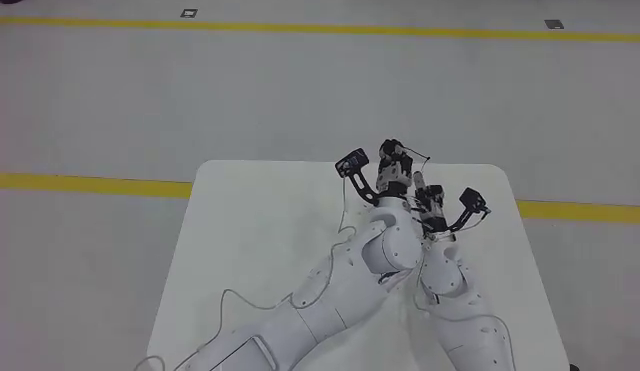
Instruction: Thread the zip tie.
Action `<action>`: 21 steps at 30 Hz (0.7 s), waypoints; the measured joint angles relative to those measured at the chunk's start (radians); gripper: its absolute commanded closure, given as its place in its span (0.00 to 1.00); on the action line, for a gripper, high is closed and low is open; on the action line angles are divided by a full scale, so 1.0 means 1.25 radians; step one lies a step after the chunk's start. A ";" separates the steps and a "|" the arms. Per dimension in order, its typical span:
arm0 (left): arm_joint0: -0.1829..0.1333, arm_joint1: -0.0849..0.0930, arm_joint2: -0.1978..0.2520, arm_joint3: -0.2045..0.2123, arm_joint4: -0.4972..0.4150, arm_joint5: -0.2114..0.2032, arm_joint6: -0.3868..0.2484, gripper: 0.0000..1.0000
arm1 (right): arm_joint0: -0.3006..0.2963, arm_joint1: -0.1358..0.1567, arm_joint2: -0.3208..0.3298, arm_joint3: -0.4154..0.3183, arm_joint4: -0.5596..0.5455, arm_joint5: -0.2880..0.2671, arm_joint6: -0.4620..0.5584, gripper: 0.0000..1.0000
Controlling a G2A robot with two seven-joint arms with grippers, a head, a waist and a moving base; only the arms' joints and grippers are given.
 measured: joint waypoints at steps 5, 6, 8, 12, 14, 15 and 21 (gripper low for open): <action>-0.009 -0.002 -0.003 0.009 -0.011 0.008 0.055 1.00 | -0.008 0.006 0.032 0.007 0.027 -0.032 0.006 0.00; -0.008 -0.001 -0.006 0.007 -0.008 0.013 0.074 1.00 | -0.009 0.008 0.041 0.011 0.036 -0.041 0.007 0.00; -0.005 0.000 -0.010 0.001 -0.002 0.024 0.104 1.00 | -0.009 0.011 0.056 0.019 0.051 -0.056 0.012 0.00; 0.015 0.002 -0.010 -0.009 0.015 0.031 0.181 1.00 | -0.006 0.017 0.086 0.029 0.088 -0.074 0.030 0.00; 0.026 0.005 -0.012 -0.009 0.023 0.031 0.216 1.00 | -0.007 0.021 0.096 0.026 0.104 -0.074 0.039 0.00; 0.035 0.007 -0.012 -0.005 0.031 0.031 0.243 1.00 | -0.010 0.023 0.102 0.021 0.113 -0.073 0.044 0.00; 0.082 0.021 -0.018 0.001 0.021 0.031 0.319 1.00 | -0.030 0.042 0.142 -0.024 0.186 -0.073 0.105 0.00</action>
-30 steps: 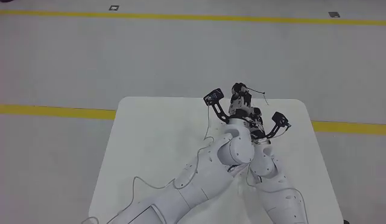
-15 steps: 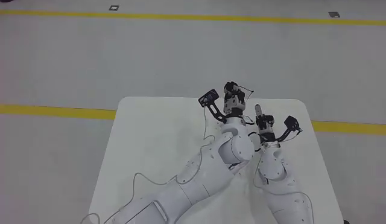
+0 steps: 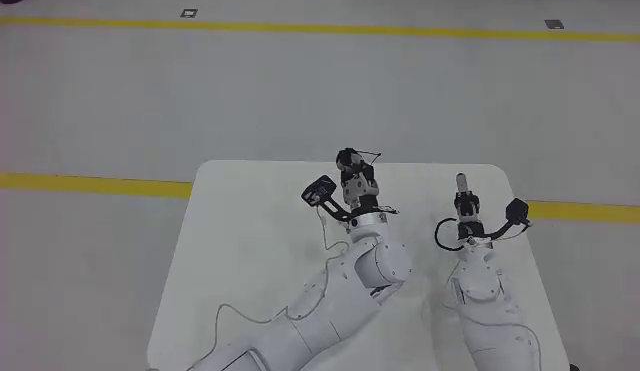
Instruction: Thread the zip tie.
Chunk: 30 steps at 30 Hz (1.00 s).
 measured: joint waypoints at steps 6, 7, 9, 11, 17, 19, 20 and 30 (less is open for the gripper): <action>0.061 0.034 0.004 -0.037 -0.024 0.000 0.033 1.00 | -0.022 0.021 0.043 -0.048 0.067 0.000 0.061 0.00; 0.073 0.042 0.009 -0.044 -0.022 0.000 0.037 1.00 | -0.025 0.024 0.047 -0.054 0.075 0.000 0.068 0.00; 0.103 0.059 0.015 -0.037 -0.002 0.000 0.039 1.00 | -0.030 0.030 0.052 -0.062 0.088 0.000 0.078 0.00; 0.123 0.068 0.007 -0.023 0.021 0.000 0.046 1.00 | -0.029 0.033 0.052 -0.062 0.097 0.000 0.083 0.00; 0.165 0.084 -0.022 -0.053 0.099 0.000 0.062 1.00 | -0.018 0.042 0.036 -0.048 0.111 0.000 0.089 0.00; 0.183 0.091 -0.023 -0.089 0.129 0.000 0.050 1.00 | -0.016 0.045 0.032 -0.044 0.114 0.000 0.087 0.00; 0.190 0.094 -0.022 -0.108 0.142 0.000 0.037 1.00 | -0.014 0.046 0.030 -0.042 0.116 0.000 0.087 0.00; 0.272 0.110 -0.119 -0.259 0.385 0.000 -0.233 1.00 | -0.004 0.059 0.016 -0.020 0.134 0.000 0.079 0.00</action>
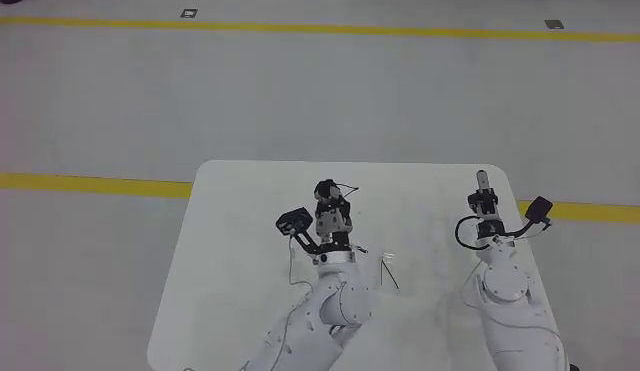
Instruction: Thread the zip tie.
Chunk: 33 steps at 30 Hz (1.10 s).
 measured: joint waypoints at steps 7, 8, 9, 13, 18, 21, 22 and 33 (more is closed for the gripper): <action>0.074 -0.007 -0.142 -0.136 0.316 0.000 -0.339 1.00 | 0.005 0.008 -0.004 0.017 0.019 0.000 -0.001 0.00; 0.083 -0.008 -0.156 -0.159 0.361 0.000 -0.390 1.00 | 0.005 0.009 -0.004 0.018 0.022 0.000 -0.001 0.00; 0.095 -0.010 -0.171 -0.192 0.417 0.000 -0.452 1.00 | 0.005 0.011 -0.004 0.019 0.025 0.000 -0.001 0.00; 0.128 -0.011 -0.193 -0.273 0.566 0.000 -0.616 1.00 | 0.003 0.015 -0.004 0.020 0.031 0.000 -0.002 0.00; 0.133 -0.011 -0.193 -0.288 0.598 0.000 -0.665 1.00 | 0.003 0.019 -0.014 0.019 0.031 0.000 -0.008 0.00; 0.133 -0.011 -0.193 -0.288 0.598 0.000 -0.662 1.00 | 0.002 0.021 -0.019 0.018 0.031 0.000 -0.014 0.00; 0.133 -0.011 -0.193 -0.288 0.598 0.000 -0.662 1.00 | 0.002 0.022 -0.020 0.018 0.031 0.000 -0.015 0.00; 0.064 0.001 -0.183 -0.167 0.632 0.000 -0.745 1.00 | -0.001 0.030 -0.035 0.008 0.027 0.000 -0.032 0.00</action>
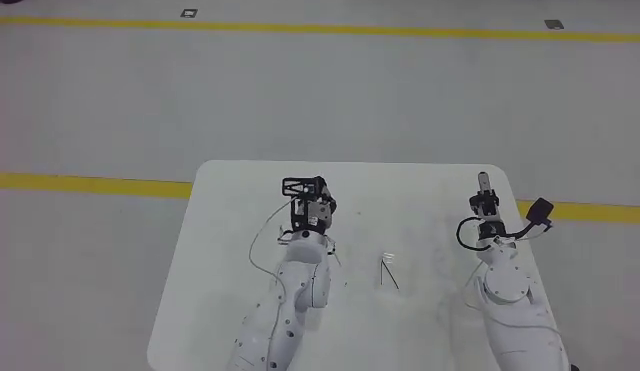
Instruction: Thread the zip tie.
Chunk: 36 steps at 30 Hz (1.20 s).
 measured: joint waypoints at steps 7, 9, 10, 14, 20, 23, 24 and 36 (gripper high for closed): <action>-0.065 -0.018 -0.007 0.117 0.011 0.000 -0.044 1.00 | 0.000 0.004 -0.009 0.003 0.009 0.000 -0.003 0.00; -0.081 -0.024 -0.008 0.158 0.011 0.000 -0.049 1.00 | 0.000 0.006 -0.007 0.003 0.010 0.000 -0.003 0.00; -0.085 -0.026 -0.012 0.172 0.011 0.000 -0.046 1.00 | -0.001 0.007 -0.005 0.002 0.011 0.000 -0.003 0.00; -0.091 -0.034 -0.025 0.206 0.011 0.000 -0.017 1.00 | -0.002 0.010 -0.006 0.001 0.012 0.000 -0.003 0.00; -0.104 -0.039 -0.020 0.238 0.011 0.000 -0.006 1.00 | 0.009 0.010 -0.029 0.011 0.006 0.000 -0.011 0.00; -0.111 -0.043 -0.024 0.259 0.011 0.000 0.005 0.69 | 0.011 0.011 -0.034 0.013 0.003 0.000 -0.017 0.00; -0.111 -0.043 -0.027 0.262 0.011 0.000 0.011 0.60 | 0.011 0.012 -0.035 0.014 0.003 0.000 -0.018 0.00; -0.092 -0.037 -0.038 0.251 0.011 0.000 0.030 0.00 | 0.021 0.016 -0.053 0.028 0.008 0.000 -0.019 0.00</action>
